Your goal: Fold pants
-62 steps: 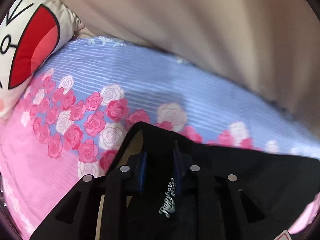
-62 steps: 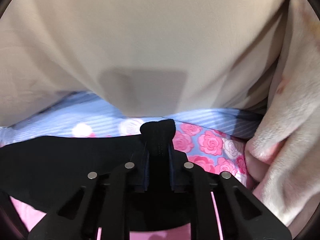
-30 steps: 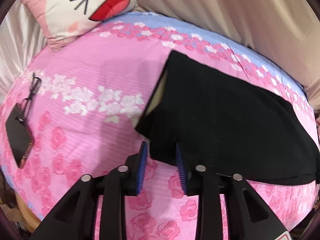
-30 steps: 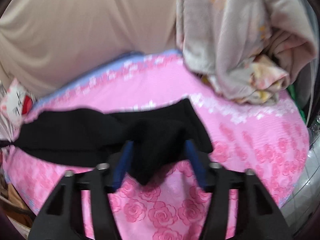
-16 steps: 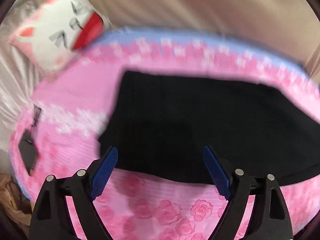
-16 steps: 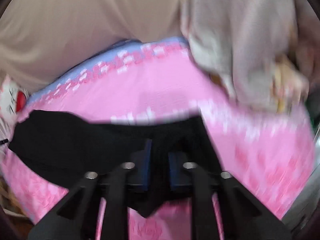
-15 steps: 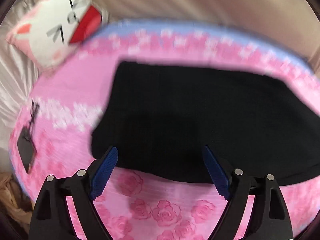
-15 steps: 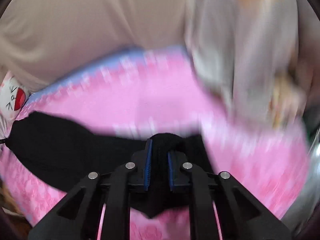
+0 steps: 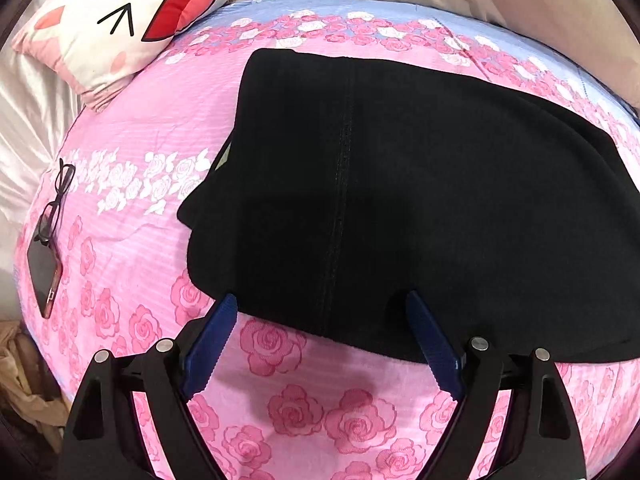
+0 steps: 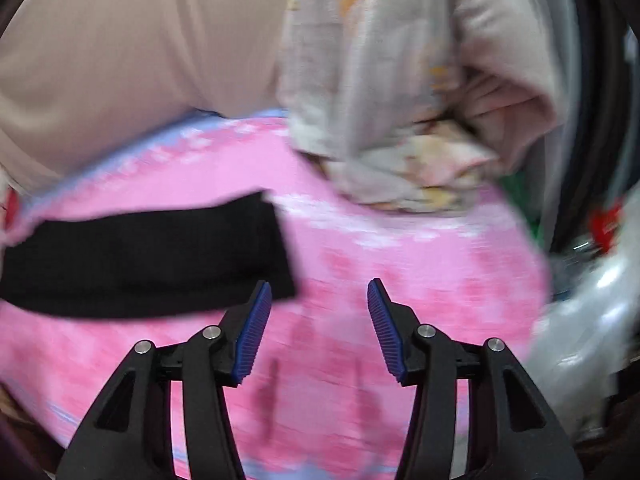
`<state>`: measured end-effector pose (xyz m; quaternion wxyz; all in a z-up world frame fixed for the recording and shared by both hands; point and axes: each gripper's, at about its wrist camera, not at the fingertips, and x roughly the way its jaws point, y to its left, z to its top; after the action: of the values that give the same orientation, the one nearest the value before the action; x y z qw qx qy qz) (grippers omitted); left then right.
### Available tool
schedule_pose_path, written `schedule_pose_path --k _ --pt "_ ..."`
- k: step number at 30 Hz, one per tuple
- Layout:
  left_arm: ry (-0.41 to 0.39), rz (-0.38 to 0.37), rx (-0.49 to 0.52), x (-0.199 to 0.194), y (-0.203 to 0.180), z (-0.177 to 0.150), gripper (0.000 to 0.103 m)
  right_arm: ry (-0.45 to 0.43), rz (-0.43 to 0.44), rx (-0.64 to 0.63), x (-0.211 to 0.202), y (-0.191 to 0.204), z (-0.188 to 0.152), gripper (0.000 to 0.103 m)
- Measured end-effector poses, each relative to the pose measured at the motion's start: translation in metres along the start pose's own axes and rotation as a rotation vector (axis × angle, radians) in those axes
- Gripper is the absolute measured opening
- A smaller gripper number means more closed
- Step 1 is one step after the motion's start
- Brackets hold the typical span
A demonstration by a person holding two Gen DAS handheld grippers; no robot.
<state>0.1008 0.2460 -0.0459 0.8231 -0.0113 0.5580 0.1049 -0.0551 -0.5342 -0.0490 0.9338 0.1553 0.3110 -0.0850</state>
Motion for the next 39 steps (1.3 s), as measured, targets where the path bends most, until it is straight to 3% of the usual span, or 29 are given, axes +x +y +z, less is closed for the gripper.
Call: schedule_pose_path --k 3,6,7,8,9,11,14,16,17,18,21,23,25,27,31,34,37,39 --pt "0.0 -0.001 -0.006 0.006 0.002 0.004 0.086 0.076 0.105 0.023 0.044 0.021 0.018 0.05" --pt "0.004 -0.023 -0.027 0.008 0.005 0.006 0.087 0.156 0.06 0.032 0.089 0.03 0.021 0.049" --pt "0.004 -0.028 -0.025 0.009 0.007 0.006 0.087 0.166 0.045 0.037 0.1 0.031 0.021 0.045" --pt "0.005 -0.03 -0.017 0.009 0.006 0.006 0.086 0.149 0.038 0.033 0.102 0.035 0.023 0.026" --pt "0.006 -0.036 -0.005 0.009 0.007 0.006 0.085 0.146 0.057 0.041 0.098 0.039 0.025 0.021" --pt "0.011 -0.032 0.021 0.006 0.012 0.01 0.073 0.085 0.078 0.037 0.069 0.046 0.031 0.019" --pt "0.022 -0.032 0.047 0.006 0.021 0.013 0.071 0.026 0.047 0.035 0.028 0.035 0.028 0.02" --pt "0.025 -0.064 0.044 0.01 0.027 0.014 0.071 0.078 -0.033 0.034 0.036 0.02 0.017 0.025" --pt "0.023 -0.063 0.053 0.011 0.027 0.015 0.071 0.149 -0.075 0.035 0.053 0.01 0.004 0.026" --pt "0.023 -0.06 0.062 0.01 0.026 0.016 0.071 0.181 -0.113 0.044 0.061 0.003 -0.005 0.036" --pt "0.041 -0.087 0.068 0.008 0.031 0.021 0.071 0.026 -0.165 0.121 0.028 0.008 -0.005 0.04" --pt "0.048 -0.093 0.079 0.009 0.035 0.025 0.071 -0.082 -0.139 0.039 0.0 0.047 0.003 0.04" --pt "0.053 -0.088 0.099 0.009 0.033 0.027 0.071 -0.111 -0.027 -0.134 -0.011 0.115 0.009 0.044" --pt "0.06 -0.079 0.121 0.01 0.032 0.032 0.071 -0.075 0.099 -0.286 -0.006 0.185 0.005 0.053" --pt "0.075 -0.051 0.173 0.013 0.031 0.034 0.071 0.03 0.308 -0.512 0.026 0.319 -0.024 0.053" --pt "0.079 -0.091 0.173 0.011 0.039 0.034 0.069 0.074 0.47 -0.642 0.046 0.407 -0.047 0.053" --pt "0.049 -0.169 0.141 -0.001 0.049 0.032 0.069 0.1 0.564 -0.768 0.062 0.477 -0.065 0.053" --pt "0.013 -0.202 0.14 -0.01 0.052 0.03 0.069 0.155 0.579 -0.824 0.083 0.512 -0.074 0.053"
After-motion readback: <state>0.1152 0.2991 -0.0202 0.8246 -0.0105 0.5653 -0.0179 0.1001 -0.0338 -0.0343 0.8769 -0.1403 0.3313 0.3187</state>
